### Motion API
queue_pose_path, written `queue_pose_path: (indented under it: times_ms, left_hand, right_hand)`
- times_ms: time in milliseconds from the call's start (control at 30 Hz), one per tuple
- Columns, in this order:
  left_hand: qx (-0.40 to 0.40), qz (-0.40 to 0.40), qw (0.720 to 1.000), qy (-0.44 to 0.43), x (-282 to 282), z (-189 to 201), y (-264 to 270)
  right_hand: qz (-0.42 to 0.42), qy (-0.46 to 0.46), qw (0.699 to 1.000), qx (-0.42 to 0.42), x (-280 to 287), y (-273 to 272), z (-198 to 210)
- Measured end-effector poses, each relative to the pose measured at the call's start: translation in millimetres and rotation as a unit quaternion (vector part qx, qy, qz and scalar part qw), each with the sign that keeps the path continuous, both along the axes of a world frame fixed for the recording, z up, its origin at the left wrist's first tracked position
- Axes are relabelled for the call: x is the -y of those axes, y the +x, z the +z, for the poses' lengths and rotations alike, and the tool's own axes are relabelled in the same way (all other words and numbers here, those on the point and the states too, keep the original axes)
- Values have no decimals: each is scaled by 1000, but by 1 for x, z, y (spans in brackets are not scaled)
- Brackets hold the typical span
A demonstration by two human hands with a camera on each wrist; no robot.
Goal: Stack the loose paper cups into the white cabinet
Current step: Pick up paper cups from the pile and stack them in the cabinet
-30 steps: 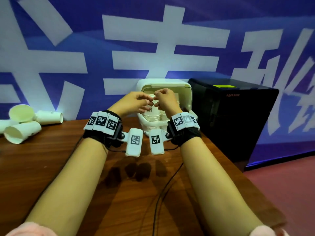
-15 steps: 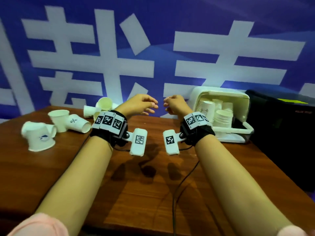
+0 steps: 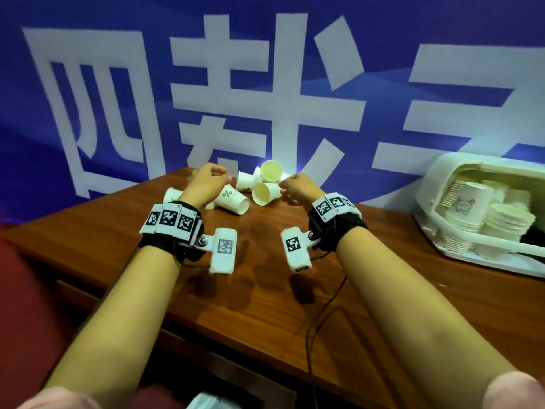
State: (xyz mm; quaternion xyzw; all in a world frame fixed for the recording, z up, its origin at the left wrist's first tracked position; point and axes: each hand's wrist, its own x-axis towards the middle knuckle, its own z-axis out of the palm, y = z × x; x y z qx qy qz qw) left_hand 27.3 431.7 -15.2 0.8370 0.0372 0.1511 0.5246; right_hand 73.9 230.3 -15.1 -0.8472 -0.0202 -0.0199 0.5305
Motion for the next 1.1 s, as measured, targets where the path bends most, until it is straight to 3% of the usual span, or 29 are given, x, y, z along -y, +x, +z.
queue_pose_path:
  times_ms: [167, 300, 433, 800, 1100]
  left_hand:
    - [-49, 101, 993, 43, -50, -25, 7]
    - [-145, 116, 981, -53, -82, -47, 26]
    - [-189, 117, 967, -121, -114, -78, 55]
    - [-203, 12, 969, -138, -93, -68, 19]
    - [-246, -82, 962, -84, -64, -62, 12]
  right_hand:
    - [46, -43, 997, -41, -44, 6, -15]
    - [65, -88, 992, -58, -74, 11, -27]
    - [113, -99, 985, -86, -100, 8, -35]
    - [189, -77, 972, -113, -144, 1, -47]
    - [210, -99, 971, -54, -115, -9, -51]
